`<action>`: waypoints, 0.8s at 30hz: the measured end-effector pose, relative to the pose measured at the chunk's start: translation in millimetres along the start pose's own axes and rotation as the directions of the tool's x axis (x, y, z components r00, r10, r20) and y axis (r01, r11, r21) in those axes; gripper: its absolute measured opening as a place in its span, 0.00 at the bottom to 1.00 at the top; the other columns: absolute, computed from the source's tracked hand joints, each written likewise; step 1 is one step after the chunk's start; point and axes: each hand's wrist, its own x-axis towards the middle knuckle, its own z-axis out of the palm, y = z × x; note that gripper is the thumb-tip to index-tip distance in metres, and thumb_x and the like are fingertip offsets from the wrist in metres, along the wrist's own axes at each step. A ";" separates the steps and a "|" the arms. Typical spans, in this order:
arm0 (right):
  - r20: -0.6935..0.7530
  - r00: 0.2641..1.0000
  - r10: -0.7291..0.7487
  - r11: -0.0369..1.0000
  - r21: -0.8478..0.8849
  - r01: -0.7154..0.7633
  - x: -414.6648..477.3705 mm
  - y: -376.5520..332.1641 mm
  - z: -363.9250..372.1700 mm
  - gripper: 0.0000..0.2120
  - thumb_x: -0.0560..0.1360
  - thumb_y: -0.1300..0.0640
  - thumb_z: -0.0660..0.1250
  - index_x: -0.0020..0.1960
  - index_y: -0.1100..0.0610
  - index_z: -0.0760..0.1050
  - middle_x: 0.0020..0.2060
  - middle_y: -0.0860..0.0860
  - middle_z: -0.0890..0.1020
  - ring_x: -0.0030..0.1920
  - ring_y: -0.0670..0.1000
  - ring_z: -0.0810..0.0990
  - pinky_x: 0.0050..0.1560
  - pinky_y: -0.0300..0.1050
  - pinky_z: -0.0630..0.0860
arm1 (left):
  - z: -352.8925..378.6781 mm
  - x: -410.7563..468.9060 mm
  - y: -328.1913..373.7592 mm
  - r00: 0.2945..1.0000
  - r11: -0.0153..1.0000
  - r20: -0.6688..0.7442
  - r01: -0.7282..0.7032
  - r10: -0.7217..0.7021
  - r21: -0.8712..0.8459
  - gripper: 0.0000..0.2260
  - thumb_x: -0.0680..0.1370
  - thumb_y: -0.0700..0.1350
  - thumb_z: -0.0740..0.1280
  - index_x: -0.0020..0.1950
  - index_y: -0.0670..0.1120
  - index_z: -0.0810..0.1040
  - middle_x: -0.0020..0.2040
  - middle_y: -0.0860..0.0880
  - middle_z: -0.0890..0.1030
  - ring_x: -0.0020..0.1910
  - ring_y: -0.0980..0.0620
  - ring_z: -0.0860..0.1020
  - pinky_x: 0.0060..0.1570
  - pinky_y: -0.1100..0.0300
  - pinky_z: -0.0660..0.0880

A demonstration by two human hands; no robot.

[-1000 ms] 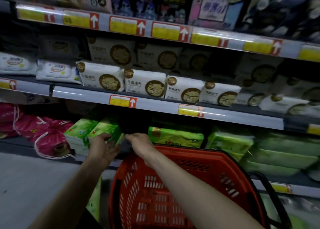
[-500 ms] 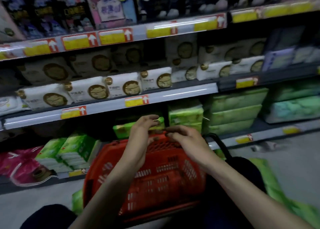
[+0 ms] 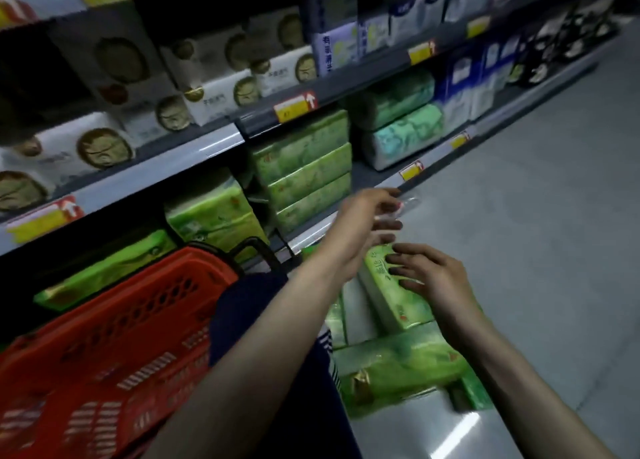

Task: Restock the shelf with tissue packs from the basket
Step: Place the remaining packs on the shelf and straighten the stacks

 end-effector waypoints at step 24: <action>0.358 0.906 0.224 -0.076 -0.921 0.382 6.7 175.9 -87.1 0.65 0.69 0.49 0.78 0.81 0.41 0.26 0.85 0.56 0.47 0.85 0.60 0.40 0.82 0.61 0.37 | -15.0 25.5 -241.0 0.817 -0.266 -0.053 -0.126 -0.575 0.956 0.60 0.73 0.57 0.77 0.82 0.40 0.33 0.80 0.35 0.57 0.77 0.34 0.61 0.74 0.40 0.65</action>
